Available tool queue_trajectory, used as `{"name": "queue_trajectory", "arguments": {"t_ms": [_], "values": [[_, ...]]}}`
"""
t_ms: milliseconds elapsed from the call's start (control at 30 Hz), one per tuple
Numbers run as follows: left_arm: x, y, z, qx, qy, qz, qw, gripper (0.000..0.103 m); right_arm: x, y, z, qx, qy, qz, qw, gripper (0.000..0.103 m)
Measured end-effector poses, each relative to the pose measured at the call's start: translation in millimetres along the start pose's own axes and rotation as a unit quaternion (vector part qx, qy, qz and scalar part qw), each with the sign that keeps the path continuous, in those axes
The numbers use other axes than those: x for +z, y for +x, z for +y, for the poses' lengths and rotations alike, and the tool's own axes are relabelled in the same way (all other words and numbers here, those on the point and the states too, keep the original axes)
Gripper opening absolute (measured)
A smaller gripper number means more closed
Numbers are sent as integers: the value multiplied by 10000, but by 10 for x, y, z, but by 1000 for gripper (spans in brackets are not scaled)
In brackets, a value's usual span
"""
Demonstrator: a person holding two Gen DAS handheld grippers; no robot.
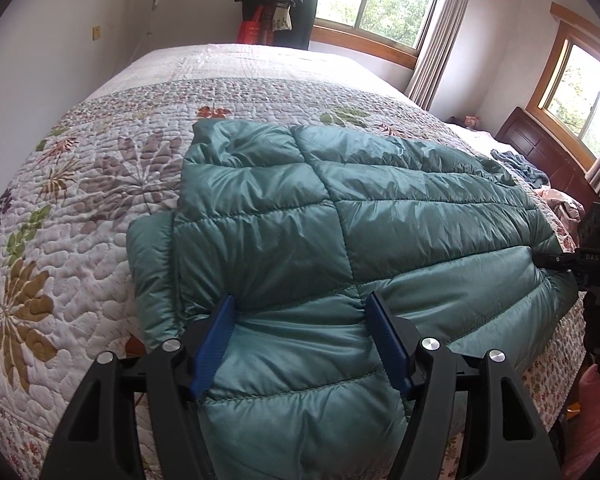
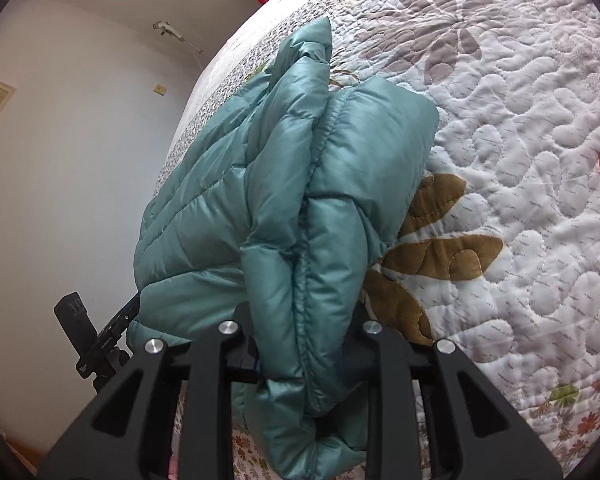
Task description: Fold large clothes
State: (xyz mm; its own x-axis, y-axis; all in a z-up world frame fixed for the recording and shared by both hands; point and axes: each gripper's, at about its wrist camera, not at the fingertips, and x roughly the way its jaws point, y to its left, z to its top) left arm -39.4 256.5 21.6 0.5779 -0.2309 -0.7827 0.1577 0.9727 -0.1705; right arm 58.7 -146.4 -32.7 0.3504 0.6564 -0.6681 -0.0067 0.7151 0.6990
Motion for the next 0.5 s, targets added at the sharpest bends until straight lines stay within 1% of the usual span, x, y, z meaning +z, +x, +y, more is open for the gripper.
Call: {"name": "queue_trajectory", "arguments": {"t_ms": [100, 233, 500], "values": [[-12, 5, -3, -4, -8, -10, 10000, 68, -11, -1, -41, 13, 68, 22, 10000, 23], [-10, 10, 0, -5, -3, -8, 10000, 68, -15, -8, 28, -156, 55, 23, 9999, 23], [-9, 14, 8, -32, -16, 24, 10000, 69, 66, -109, 441, -726, -207, -10, 9971, 22]]}}
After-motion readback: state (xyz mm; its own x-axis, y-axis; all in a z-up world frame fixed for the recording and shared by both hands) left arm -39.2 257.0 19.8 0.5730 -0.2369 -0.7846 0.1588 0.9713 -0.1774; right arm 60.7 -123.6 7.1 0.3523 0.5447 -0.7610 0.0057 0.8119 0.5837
